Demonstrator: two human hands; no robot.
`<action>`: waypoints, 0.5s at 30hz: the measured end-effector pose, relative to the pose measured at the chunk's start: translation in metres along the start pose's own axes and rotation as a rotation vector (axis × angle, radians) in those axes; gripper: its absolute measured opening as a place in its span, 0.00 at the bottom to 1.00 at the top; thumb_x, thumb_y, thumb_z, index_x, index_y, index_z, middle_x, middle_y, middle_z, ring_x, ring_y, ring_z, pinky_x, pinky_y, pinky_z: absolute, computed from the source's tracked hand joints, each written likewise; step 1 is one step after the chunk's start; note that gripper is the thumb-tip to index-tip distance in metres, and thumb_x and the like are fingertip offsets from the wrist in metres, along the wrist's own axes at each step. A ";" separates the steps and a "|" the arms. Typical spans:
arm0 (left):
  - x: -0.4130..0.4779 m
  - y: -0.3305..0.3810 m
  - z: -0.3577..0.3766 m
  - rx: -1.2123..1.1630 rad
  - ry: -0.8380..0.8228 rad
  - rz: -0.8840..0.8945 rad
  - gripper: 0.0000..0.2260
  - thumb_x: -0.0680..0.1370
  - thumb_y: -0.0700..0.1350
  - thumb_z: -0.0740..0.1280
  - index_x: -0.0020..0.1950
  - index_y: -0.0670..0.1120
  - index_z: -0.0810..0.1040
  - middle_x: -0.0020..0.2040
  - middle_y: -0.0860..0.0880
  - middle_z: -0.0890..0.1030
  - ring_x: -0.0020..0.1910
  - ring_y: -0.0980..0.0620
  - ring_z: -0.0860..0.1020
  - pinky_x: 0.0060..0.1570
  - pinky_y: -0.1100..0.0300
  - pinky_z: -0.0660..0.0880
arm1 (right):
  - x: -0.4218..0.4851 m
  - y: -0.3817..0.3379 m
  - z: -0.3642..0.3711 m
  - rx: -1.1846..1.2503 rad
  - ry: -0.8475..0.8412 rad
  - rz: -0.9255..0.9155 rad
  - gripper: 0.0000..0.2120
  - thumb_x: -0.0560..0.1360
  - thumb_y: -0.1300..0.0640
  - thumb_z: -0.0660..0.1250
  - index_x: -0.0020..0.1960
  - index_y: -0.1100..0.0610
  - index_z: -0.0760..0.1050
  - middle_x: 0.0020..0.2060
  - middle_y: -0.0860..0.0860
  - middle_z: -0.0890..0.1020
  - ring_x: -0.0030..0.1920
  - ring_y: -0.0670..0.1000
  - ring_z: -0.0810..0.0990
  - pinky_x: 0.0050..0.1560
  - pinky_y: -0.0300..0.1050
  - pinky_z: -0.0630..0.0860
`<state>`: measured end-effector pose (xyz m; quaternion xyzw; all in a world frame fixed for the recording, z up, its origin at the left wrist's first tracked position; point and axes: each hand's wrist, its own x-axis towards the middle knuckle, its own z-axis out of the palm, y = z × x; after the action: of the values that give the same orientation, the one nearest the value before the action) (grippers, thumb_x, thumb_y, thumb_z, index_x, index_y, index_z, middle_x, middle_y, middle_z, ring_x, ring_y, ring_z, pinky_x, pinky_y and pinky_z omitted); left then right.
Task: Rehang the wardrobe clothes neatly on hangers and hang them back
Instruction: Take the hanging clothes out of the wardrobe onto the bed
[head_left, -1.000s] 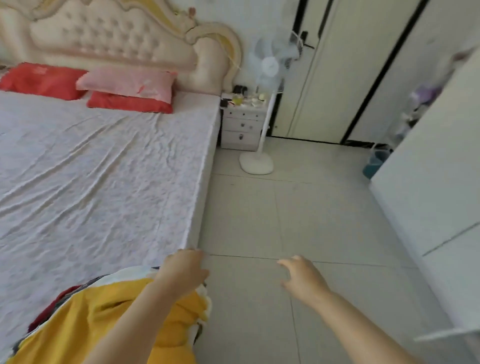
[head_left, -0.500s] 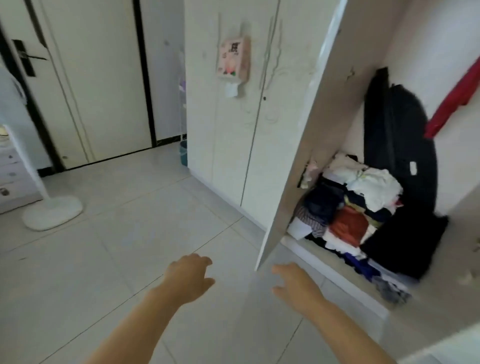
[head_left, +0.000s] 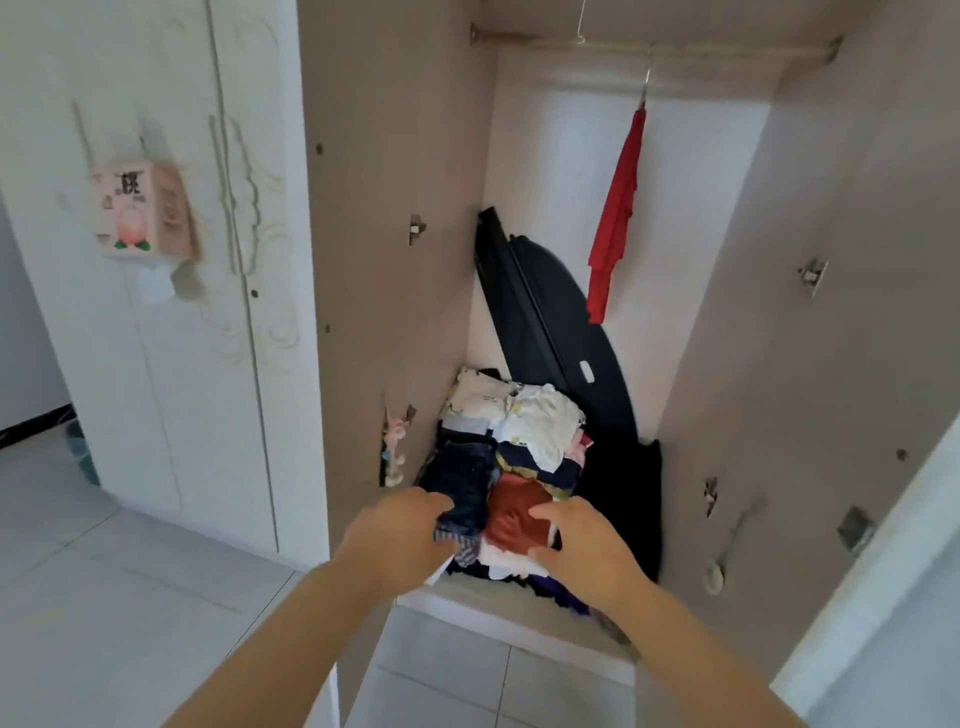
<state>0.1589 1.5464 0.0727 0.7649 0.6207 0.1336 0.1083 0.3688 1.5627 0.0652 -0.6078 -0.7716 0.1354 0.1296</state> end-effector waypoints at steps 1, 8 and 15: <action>0.023 0.000 -0.009 0.000 0.028 0.027 0.20 0.77 0.51 0.62 0.68 0.51 0.68 0.63 0.49 0.73 0.62 0.49 0.72 0.60 0.57 0.69 | 0.017 0.003 -0.010 -0.006 0.029 -0.003 0.19 0.74 0.55 0.66 0.64 0.54 0.72 0.58 0.53 0.74 0.60 0.52 0.72 0.60 0.42 0.68; 0.174 0.006 -0.082 -0.022 0.173 0.207 0.22 0.78 0.51 0.61 0.71 0.49 0.64 0.67 0.48 0.70 0.65 0.50 0.69 0.61 0.60 0.65 | 0.127 0.012 -0.093 -0.019 0.267 0.027 0.21 0.75 0.54 0.66 0.67 0.52 0.69 0.61 0.50 0.72 0.63 0.49 0.70 0.61 0.36 0.64; 0.288 0.038 -0.139 -0.120 0.333 0.330 0.23 0.78 0.50 0.63 0.72 0.49 0.63 0.69 0.47 0.67 0.66 0.50 0.69 0.63 0.59 0.66 | 0.212 0.030 -0.175 0.004 0.501 -0.002 0.22 0.75 0.55 0.66 0.68 0.50 0.68 0.61 0.49 0.71 0.58 0.46 0.72 0.53 0.28 0.61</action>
<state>0.2021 1.8200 0.2366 0.8156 0.4877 0.3101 0.0265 0.4114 1.7851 0.2247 -0.6215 -0.7156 -0.0181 0.3184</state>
